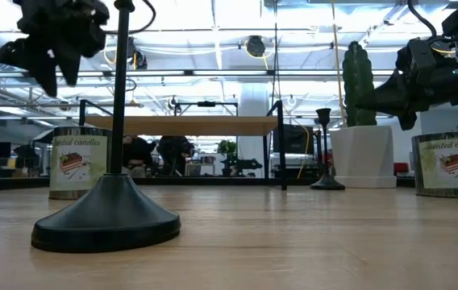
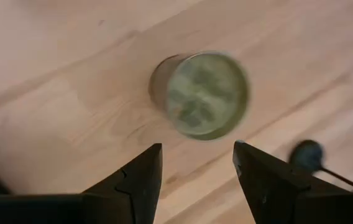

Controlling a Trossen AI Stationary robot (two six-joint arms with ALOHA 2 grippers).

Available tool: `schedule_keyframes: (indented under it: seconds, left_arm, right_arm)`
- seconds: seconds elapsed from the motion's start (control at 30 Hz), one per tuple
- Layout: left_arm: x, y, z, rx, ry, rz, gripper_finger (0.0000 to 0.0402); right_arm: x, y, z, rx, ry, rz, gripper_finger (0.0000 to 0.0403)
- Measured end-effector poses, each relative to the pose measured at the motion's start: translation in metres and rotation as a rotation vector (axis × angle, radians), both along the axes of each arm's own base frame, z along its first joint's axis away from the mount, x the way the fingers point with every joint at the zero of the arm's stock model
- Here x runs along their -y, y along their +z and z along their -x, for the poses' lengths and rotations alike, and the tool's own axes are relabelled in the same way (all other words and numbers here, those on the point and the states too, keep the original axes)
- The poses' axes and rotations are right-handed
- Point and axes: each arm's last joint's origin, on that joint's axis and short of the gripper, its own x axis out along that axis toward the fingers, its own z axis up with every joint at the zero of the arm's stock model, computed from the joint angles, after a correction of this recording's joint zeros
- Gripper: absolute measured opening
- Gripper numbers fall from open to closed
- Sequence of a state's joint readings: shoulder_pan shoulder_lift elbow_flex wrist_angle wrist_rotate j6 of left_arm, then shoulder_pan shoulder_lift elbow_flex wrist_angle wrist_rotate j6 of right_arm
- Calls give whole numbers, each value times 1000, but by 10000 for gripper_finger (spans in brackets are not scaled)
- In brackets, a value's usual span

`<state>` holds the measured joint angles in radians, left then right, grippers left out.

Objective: Pick & Place candle stick holders
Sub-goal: Put the middle silver scented candle on the shelf

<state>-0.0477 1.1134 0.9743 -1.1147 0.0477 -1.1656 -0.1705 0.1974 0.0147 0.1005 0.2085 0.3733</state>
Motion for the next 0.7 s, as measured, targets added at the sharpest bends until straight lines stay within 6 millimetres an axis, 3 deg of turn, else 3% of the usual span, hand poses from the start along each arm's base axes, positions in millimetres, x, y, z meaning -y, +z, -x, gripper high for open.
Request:
schedule_keyframes:
  seconds: [0.23,0.7]
  left_arm:
    - [1,-10,-12,-49,2,28,205]
    - [-6,-18,-19,-86,64,-118,205]
  right_arm:
    - [0,0,0,0,-4,0,6]
    - [0,0,0,0,-3,0,6]
